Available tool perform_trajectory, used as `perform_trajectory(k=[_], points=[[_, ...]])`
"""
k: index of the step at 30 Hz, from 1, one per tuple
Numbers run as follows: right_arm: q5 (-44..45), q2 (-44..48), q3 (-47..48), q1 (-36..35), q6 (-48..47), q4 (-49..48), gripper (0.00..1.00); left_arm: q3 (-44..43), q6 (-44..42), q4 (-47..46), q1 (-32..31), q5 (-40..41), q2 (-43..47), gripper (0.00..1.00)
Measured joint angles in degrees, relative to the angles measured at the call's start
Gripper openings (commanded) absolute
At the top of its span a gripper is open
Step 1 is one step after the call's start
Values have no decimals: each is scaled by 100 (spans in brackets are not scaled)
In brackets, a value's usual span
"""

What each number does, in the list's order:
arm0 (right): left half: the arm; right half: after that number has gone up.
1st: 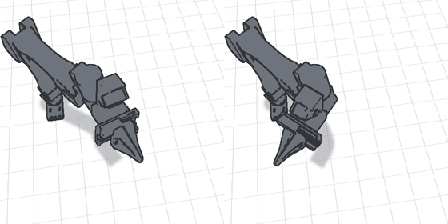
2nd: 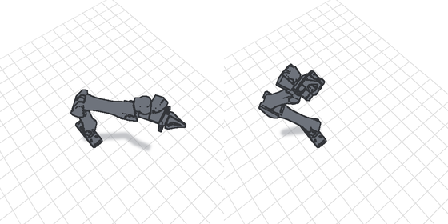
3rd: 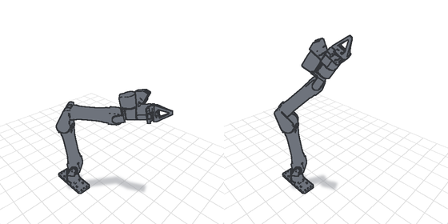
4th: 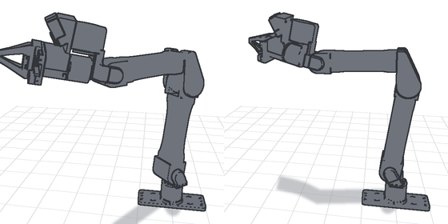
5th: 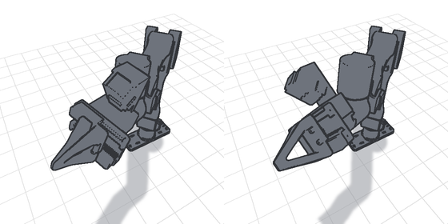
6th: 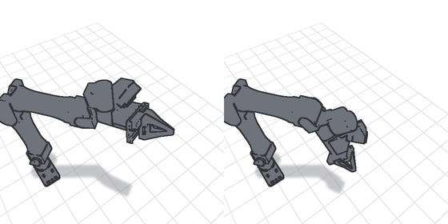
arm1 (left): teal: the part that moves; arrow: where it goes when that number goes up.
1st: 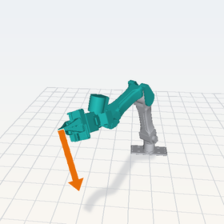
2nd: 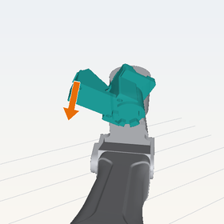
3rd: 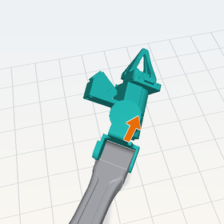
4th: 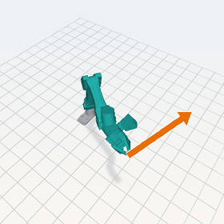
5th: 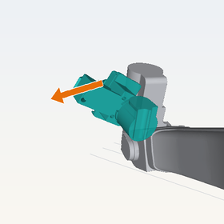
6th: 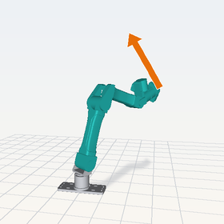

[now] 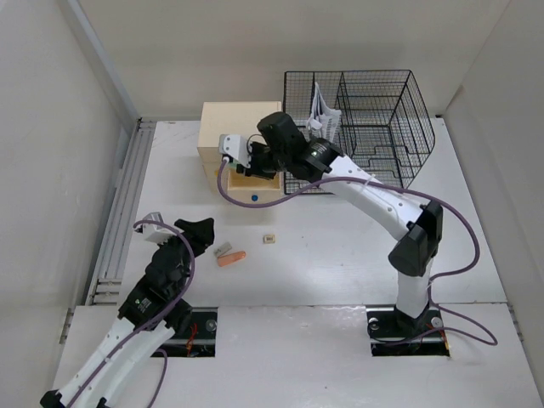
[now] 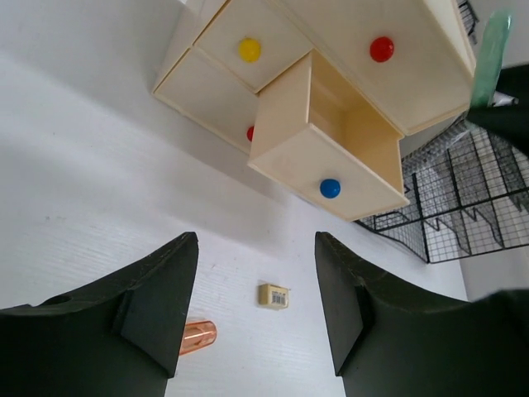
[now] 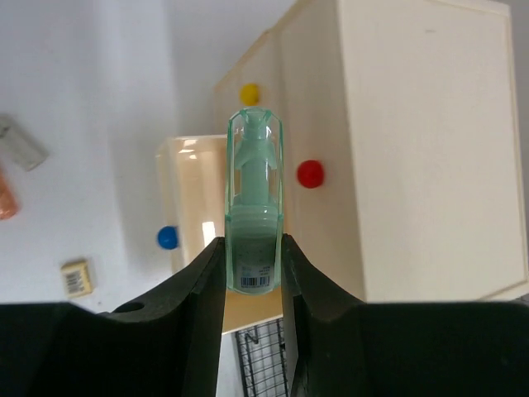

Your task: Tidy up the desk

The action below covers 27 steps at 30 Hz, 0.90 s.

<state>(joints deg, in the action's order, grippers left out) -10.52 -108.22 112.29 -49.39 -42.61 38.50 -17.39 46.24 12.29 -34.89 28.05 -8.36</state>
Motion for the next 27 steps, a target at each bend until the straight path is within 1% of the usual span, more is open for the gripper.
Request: perform_trajectory(k=[1, 3, 5, 6, 7, 9, 12, 13, 15, 16, 18, 23, 27], points=[[96, -103, 151, 22, 52, 2, 9, 0, 0, 0, 0, -11, -66, 55], [254, -354, 424, 44, 142, -2, 31, 0, -4, 4, 0, -20, -179, 55], [407, -562, 492, 68, 201, -7, 48, 0, -9, 9, 0, -22, -232, 54], [474, -651, 492, 72, 245, 17, 54, 0, -11, 4, 0, -26, -238, 51], [535, -734, 492, 98, 249, 31, 56, 0, -11, 4, 0, -26, -238, 49], [623, -841, 492, 114, 264, 48, 56, 0, -17, 4, 0, -31, -234, 45], [678, -857, 485, 144, 321, 26, 57, 0, -37, -2, 0, -37, -232, 30], [680, -841, 485, 149, 341, -13, 57, 0, -55, 0, 0, -39, -232, 28], [632, -826, 485, 153, 363, -59, 57, 0, -59, 0, 0, -50, -227, 28], [557, -791, 420, 153, 369, -116, 51, 0, -61, 2, 0, -57, -221, 28], [74, -667, 227, 168, 299, -151, 48, 0, -68, 7, 0, -81, -144, 28], [-1751, -332, -393, 105, -752, 337, 48, 0, -72, 20, 0, -107, 426, 30], [-2308, -378, -962, -291, -1296, 538, 49, -2, -35, 42, 0, -50, 800, 31]])
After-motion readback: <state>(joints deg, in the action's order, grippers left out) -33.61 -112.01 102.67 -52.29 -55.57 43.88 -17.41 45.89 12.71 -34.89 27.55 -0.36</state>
